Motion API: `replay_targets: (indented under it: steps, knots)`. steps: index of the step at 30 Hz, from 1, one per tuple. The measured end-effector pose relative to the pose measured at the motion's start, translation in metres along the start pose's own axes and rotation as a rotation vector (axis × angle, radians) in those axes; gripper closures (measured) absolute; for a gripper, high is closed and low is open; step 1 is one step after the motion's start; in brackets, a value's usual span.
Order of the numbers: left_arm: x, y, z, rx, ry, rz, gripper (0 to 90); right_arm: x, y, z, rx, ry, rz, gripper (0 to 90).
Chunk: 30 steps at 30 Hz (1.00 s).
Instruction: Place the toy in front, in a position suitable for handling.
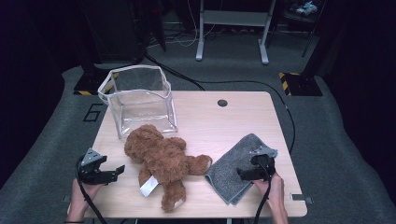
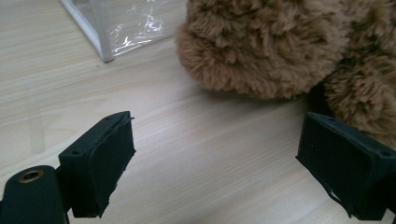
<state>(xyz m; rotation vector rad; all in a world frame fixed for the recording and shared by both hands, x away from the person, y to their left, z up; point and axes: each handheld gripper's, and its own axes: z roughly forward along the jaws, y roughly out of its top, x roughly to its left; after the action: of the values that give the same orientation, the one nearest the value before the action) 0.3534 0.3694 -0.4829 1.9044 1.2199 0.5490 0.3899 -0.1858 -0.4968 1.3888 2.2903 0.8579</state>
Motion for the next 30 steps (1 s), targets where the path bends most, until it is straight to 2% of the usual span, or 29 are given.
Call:
replay_targets:
  steps: [2, 4, 5, 9, 12, 13, 17, 18, 20, 22, 26, 30]
  knots:
    - [-0.003, 0.002, 0.001, -0.003, -0.013, 0.004, 10.4, 0.002, 0.002, 0.005, 0.019, -0.002, -0.009, 5.8]
    - [-0.005, 0.004, 0.002, 0.007, -0.034, 0.003, 10.4, 0.004, 0.002, 0.009, 0.037, -0.006, 0.007, 8.1]
    - [-0.006, 0.005, 0.003, 0.001, -0.040, 0.004, 10.4, 0.004, 0.003, 0.012, 0.036, -0.005, -0.008, 11.1]
    - [-0.011, 0.008, 0.007, -0.002, -0.070, 0.004, 10.5, 0.006, 0.002, 0.018, 0.066, -0.008, 0.014, 20.3]
    - [-0.014, 0.011, 0.008, 0.005, -0.096, 0.010, 10.5, 0.007, 0.001, 0.018, 0.055, -0.027, 0.000, 25.5]
    - [-0.015, 0.012, 0.008, 0.005, -0.101, 0.013, 10.5, 0.008, 0.000, 0.017, 0.055, -0.027, 0.012, 28.6]
    - [-0.021, 0.014, 0.011, 0.003, -0.120, 0.023, 10.5, 0.004, -0.001, 0.014, 0.030, -0.039, 0.011, 49.1]
    - [-0.022, 0.015, 0.011, 0.007, -0.128, 0.028, 10.5, 0.005, -0.002, 0.013, 0.029, -0.038, 0.026, 54.2]
    - [-0.025, 0.015, 0.012, 0.011, -0.133, 0.031, 10.5, 0.004, -0.002, 0.013, 0.016, -0.035, 0.014, 66.7]
    - [-0.027, 0.015, 0.013, 0.016, -0.145, 0.033, 10.5, 0.005, -0.003, 0.013, 0.010, -0.031, 0.012, 75.1]
    - [-0.030, 0.014, 0.015, 0.021, -0.163, 0.035, 10.6, 0.006, -0.004, 0.013, -0.004, -0.024, 0.008, 82.2]
    - [-0.032, 0.012, 0.016, 0.024, -0.180, 0.027, 10.7, 0.006, -0.003, 0.010, -0.011, -0.020, 0.002, 83.8]
